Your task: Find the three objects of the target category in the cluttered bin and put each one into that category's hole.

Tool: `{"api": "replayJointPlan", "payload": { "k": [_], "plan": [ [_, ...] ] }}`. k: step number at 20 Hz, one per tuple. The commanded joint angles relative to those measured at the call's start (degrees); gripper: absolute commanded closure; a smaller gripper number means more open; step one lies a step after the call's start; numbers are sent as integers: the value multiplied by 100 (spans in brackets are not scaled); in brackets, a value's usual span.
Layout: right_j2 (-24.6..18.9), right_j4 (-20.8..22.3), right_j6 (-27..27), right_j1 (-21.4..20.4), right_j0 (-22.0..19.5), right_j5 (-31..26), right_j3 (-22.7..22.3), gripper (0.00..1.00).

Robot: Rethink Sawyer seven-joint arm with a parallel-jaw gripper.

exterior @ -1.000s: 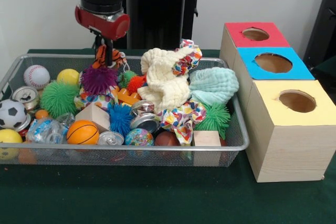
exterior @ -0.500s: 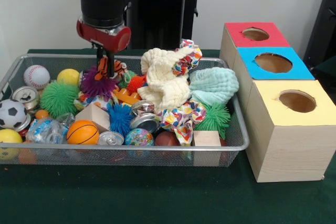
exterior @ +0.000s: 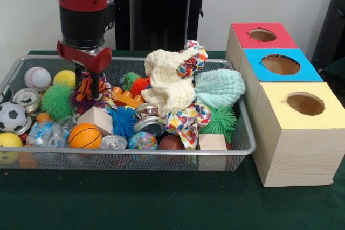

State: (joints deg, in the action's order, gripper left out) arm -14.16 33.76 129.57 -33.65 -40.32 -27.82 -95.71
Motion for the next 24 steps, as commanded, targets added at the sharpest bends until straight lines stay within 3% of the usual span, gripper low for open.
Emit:
{"api": "replayJointPlan", "payload": {
  "k": [1, 4, 6, 10, 15, 18, 22, 23, 24],
  "plan": [
    [-781, 417, -1366, 331, -171, 48, 623, 0],
    [-799, 536, -1342, 294, -149, 16, 643, 0],
    [-745, 423, -1036, 308, -154, 5, 567, 0],
    [-716, 623, -1088, 126, -44, 57, 596, 0],
    [-623, 583, -879, 243, 26, 96, 601, 0],
    [-525, 380, -663, 293, 71, -127, 532, 0],
    [-667, 153, -784, 413, -76, -388, 542, 0],
    [-821, 115, -953, 456, -214, -375, 522, 100],
    [-830, 169, -983, 448, -221, -303, 539, 100]
  ]
}}
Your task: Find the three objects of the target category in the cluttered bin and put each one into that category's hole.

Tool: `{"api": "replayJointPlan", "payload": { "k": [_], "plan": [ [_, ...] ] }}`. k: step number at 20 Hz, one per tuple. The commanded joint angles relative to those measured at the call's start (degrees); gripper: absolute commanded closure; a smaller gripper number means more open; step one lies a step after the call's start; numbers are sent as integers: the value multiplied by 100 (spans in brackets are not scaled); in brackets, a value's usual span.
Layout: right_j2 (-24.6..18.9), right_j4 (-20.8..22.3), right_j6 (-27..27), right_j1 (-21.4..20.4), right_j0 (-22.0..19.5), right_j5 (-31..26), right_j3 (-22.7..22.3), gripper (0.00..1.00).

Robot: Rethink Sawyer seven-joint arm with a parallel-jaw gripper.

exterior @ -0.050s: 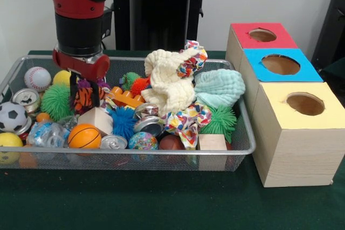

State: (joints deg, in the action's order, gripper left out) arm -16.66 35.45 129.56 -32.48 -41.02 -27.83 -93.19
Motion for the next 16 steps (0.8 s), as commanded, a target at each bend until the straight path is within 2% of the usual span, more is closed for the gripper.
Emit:
{"api": "replayJointPlan", "payload": {
  "k": [1, 3, 8, 10, 12, 16],
  "plan": [
    [-589, 55, -1011, 324, -158, -230, 304, 100],
    [-555, 277, -1026, 279, -112, 50, 381, 100],
    [-599, 691, -1386, 230, -36, 194, 601, 100],
    [-642, 787, -1435, 207, -19, 229, 610, 100],
    [-632, 647, -1186, 206, -44, 164, 474, 100],
    [-407, 549, -873, -546, 230, -140, 49, 100]
  ]
}}
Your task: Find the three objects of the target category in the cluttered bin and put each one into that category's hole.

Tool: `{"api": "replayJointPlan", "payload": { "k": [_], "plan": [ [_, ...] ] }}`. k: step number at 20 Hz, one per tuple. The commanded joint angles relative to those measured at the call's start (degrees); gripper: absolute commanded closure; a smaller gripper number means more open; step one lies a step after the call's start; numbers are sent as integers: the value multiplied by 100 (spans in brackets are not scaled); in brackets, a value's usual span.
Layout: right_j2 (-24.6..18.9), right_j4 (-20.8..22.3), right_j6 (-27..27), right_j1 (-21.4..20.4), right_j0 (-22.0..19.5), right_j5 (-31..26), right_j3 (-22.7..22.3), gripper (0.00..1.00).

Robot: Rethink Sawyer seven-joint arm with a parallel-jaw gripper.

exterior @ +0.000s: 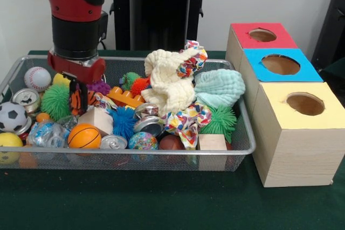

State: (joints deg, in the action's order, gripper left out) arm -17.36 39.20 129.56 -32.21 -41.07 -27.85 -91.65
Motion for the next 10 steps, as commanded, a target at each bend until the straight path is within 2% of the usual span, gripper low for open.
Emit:
{"api": "replayJointPlan", "payload": {
  "k": [1, 5, 10],
  "plan": [
    [-339, 52, -868, -759, 257, -321, -219, 100],
    [-270, -403, -812, -1383, 389, -1058, -522, 100],
    [-283, -646, -727, -1502, 372, -1210, -705, 100]
  ]
}}
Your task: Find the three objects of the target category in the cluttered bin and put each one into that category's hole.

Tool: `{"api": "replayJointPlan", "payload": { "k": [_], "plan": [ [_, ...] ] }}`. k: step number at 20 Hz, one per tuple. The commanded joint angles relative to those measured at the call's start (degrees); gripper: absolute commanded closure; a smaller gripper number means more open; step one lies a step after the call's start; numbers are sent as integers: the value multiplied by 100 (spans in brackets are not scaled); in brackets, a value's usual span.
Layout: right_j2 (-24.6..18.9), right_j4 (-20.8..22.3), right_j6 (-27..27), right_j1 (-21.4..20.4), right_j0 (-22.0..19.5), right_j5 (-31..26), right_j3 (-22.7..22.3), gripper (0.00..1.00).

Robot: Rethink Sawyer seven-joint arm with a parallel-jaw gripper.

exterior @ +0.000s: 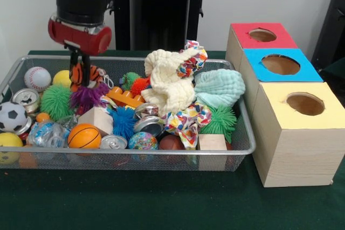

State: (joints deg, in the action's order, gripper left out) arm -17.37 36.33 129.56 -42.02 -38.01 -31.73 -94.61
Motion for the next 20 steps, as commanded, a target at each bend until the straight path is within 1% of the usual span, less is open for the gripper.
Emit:
{"api": "replayJointPlan", "payload": {
  "k": [1, 3, 6, 10, 13, 15, 17, 20],
  "plan": [
    [-284, -401, -718, -511, 59, -860, -419, 100],
    [-261, -526, -646, -467, 57, -986, -434, 100],
    [-275, -815, -547, -464, 38, -1213, -612, 100],
    [-193, -1263, -146, -545, 87, -1279, -1186, 100],
    [143, -1176, 381, -652, 396, -837, -1523, 100],
    [328, -1097, 615, -640, 557, -572, -1601, 100],
    [485, -1020, 764, -662, 694, -371, -1683, 100],
    [677, -906, 829, -697, 839, -155, -1720, 100]
  ]
}}
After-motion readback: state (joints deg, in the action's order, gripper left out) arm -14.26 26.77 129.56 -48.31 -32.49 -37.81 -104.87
